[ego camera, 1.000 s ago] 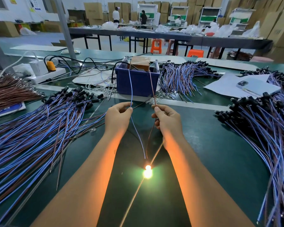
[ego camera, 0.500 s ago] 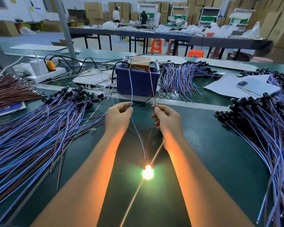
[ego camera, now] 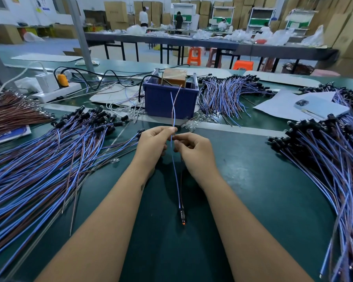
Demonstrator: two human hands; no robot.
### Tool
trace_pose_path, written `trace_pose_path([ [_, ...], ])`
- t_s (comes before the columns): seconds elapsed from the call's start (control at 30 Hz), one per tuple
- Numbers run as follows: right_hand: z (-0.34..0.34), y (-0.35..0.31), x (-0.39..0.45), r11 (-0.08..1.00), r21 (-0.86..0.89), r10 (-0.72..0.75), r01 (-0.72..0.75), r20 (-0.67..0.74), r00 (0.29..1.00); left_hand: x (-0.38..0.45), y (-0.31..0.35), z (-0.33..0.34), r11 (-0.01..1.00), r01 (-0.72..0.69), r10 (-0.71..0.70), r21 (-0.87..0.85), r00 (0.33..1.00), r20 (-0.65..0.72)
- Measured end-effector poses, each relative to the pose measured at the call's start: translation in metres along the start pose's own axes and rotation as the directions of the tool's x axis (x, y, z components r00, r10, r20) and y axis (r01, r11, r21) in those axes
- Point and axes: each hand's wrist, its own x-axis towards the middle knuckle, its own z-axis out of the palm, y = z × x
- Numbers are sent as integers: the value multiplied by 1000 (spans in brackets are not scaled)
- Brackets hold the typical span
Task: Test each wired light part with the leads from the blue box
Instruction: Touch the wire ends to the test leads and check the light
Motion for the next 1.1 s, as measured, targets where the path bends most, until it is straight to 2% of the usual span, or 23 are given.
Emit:
trace_pose_path([
  [0.1,1,-1,-1,999,31,28,-30,46,999,1,-3,-3,999,-12,11,52,1000,8],
  [0.17,0,-1,0,997,29,67,-69,59,996,3,-3,-4,1000,17,-17,4,999,-34],
  [0.23,-1,1,1,997,-39,76,-74,62,995,6,-1,-5,988,50,-62,-144,995,-78],
  [0.33,0,1,-1,989,-148,47,-27,138,989,8,3,-7,927,75,-108,-367,992,-70],
  [0.4,0,-2,-4,999,-35,-15,23,207,978,8,1,-8,914,74,-109,-399,992,-64],
  [0.47,-3,-7,-7,986,167,-61,25,213,975,7,-1,-8,922,65,-101,-382,992,-77],
  [0.57,-12,-9,-6,948,317,13,-35,72,997,4,-5,-7,934,4,-56,-356,989,-137],
  [0.63,-16,-7,-6,911,395,143,-122,-23,989,1,-8,-6,960,-64,17,-274,985,-170],
  [0.7,-19,-6,-7,881,444,226,-163,-93,970,-5,-10,-3,987,-156,151,-23,978,-141],
  [0.73,-20,-5,-8,881,444,245,-164,-131,961,-8,-11,-1,965,-221,236,143,967,-94],
  [0.77,-21,-5,-9,886,436,255,-156,-178,950,-12,-10,2,903,-312,332,295,943,-20],
  [0.83,-23,-5,-13,918,370,259,-144,-283,923,-25,-8,10,690,-532,492,490,842,221],
  [0.87,-24,-5,-15,936,321,252,-144,-327,911,-32,-7,14,561,-623,504,545,779,372],
  [0.9,-27,-5,-17,948,285,242,-142,-359,901,-38,-8,19,479,-675,462,561,737,493],
  [0.93,-32,-6,-20,953,270,236,-138,-374,897,-44,-8,25,467,-672,395,574,740,545],
  [1.0,-49,-10,-23,960,248,219,-129,-380,899,-52,-7,45,463,-599,282,653,798,532],
  [1.03,-62,-13,-23,968,213,208,-133,-386,899,-53,-9,55,411,-594,258,692,803,537],
  [1.07,-78,-15,-23,978,155,192,-141,-397,897,-60,-3,67,442,-574,198,689,812,550],
  [1.1,-96,-18,-23,986,71,168,-152,-414,895,-70,2,79,514,-590,197,623,788,583],
])
